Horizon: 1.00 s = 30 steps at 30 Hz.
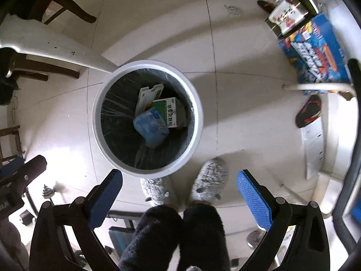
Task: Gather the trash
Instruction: 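Move both tools back up toward the table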
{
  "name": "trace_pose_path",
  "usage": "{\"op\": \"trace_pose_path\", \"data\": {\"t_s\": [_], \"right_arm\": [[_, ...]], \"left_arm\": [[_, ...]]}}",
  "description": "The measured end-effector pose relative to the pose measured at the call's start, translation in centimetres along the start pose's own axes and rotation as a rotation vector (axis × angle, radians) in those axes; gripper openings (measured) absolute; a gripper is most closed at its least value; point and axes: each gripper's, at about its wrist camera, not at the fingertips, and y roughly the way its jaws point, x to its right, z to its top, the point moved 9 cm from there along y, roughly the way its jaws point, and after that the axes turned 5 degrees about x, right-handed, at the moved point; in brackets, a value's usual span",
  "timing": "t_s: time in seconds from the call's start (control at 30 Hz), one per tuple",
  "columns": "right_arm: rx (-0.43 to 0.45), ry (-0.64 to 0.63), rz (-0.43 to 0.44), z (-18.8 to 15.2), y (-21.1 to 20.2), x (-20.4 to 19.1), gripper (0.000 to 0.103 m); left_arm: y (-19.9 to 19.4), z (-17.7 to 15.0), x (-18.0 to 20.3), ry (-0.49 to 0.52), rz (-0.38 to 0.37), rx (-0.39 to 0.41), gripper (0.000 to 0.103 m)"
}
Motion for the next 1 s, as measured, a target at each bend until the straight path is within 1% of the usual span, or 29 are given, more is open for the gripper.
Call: {"op": "trace_pose_path", "data": {"t_s": [0.07, 0.23, 0.37, 0.57, 0.6, 0.73, 0.8, 0.87, 0.93, 1.0], "right_arm": [[0.014, -0.001, 0.010, -0.1, -2.0, -0.1, 0.102], [0.054, -0.009, 0.004, -0.5, -6.8, -0.4, 0.102], [0.084, -0.007, 0.005, -0.9, -11.8, -0.6, 0.102], [0.119, -0.013, 0.019, -2.0, -19.9, -1.4, 0.102], [0.122, -0.014, 0.021, -2.2, -20.8, -1.6, 0.102], [0.136, -0.008, 0.033, -3.2, -26.4, -2.5, 0.102], [0.141, 0.008, 0.041, -3.6, -29.3, -3.0, 0.102], [0.154, 0.029, 0.056, -3.7, -32.1, -3.4, 0.102], [0.171, 0.053, 0.079, -3.4, -34.6, -3.8, 0.102], [0.197, 0.089, 0.100, -2.5, -37.4, -3.9, 0.102]], "left_arm": [[-1.7, -0.1, 0.2, 0.009, -0.003, 0.010, 0.103], [-6.0, -0.4, 0.5, 0.012, -0.026, 0.030, 0.103], [-9.8, -0.7, 0.5, 0.015, -0.037, 0.049, 0.103], [-17.1, -1.4, 0.1, 0.019, -0.049, 0.083, 0.103], [-18.3, -1.6, 0.0, 0.017, -0.057, 0.085, 0.103], [-22.9, -2.2, -0.2, 0.018, -0.069, 0.095, 0.103], [-25.4, -2.1, -0.2, 0.025, -0.069, 0.116, 0.103], [-28.0, -1.6, -0.5, 0.036, -0.052, 0.147, 0.103], [-30.6, -0.7, -0.3, 0.049, -0.050, 0.191, 0.103], [-32.9, 1.0, -0.1, 0.053, -0.037, 0.249, 0.103]]}}
